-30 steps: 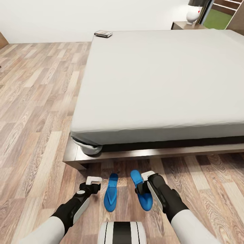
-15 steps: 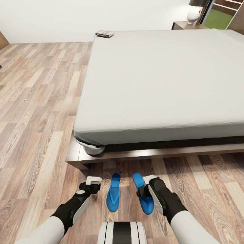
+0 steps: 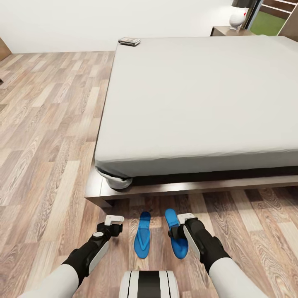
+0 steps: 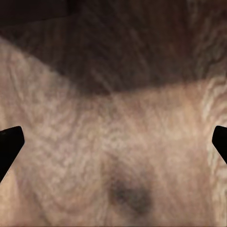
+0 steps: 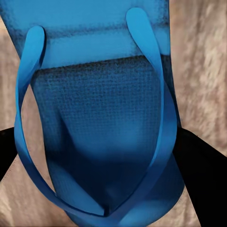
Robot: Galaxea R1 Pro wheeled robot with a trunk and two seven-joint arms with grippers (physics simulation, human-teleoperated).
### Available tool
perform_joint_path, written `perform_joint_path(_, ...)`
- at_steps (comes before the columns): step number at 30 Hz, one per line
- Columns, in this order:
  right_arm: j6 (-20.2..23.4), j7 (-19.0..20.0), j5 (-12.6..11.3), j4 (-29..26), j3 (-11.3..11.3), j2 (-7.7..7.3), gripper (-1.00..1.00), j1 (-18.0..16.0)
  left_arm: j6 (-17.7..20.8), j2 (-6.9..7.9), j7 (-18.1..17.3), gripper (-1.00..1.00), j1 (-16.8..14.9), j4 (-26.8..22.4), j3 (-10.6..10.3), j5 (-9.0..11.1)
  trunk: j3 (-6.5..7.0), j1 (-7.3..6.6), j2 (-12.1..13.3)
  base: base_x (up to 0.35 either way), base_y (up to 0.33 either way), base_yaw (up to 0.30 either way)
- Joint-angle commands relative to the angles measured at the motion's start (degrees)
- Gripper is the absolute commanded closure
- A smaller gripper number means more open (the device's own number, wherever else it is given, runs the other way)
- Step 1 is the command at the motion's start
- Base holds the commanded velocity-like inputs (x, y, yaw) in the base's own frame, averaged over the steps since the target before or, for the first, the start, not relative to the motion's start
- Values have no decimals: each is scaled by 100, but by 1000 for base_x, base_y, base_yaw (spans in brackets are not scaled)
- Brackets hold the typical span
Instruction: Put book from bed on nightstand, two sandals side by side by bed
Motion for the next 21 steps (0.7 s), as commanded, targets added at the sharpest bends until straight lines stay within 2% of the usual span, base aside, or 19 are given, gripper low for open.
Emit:
perform_joint_path(1, 29, 1, -4, -4, 4, -3, 100, -5, 21, 8, 53, -100, -3, -14, -47, 47, -4, -1, -1, 0, 47, 0)
perform_joint_path(17, 76, -212, 4, 49, -71, -40, 100, -26, 16, 7, 59, -100, -3, -3, -47, 47, -4, -1, -1, 0, 7, 0)
perform_joint_path(19, 75, -215, 2, 67, -112, -48, 100, -27, 16, 7, 58, -100, -3, -6, -47, 47, -4, -1, -1, 0, 0, 0)
perform_joint_path(21, 73, -218, 3, 95, -260, -47, 100, -27, 17, 7, 58, -100, -3, -9, -47, 47, -4, -1, -1, 0, 0, 0)
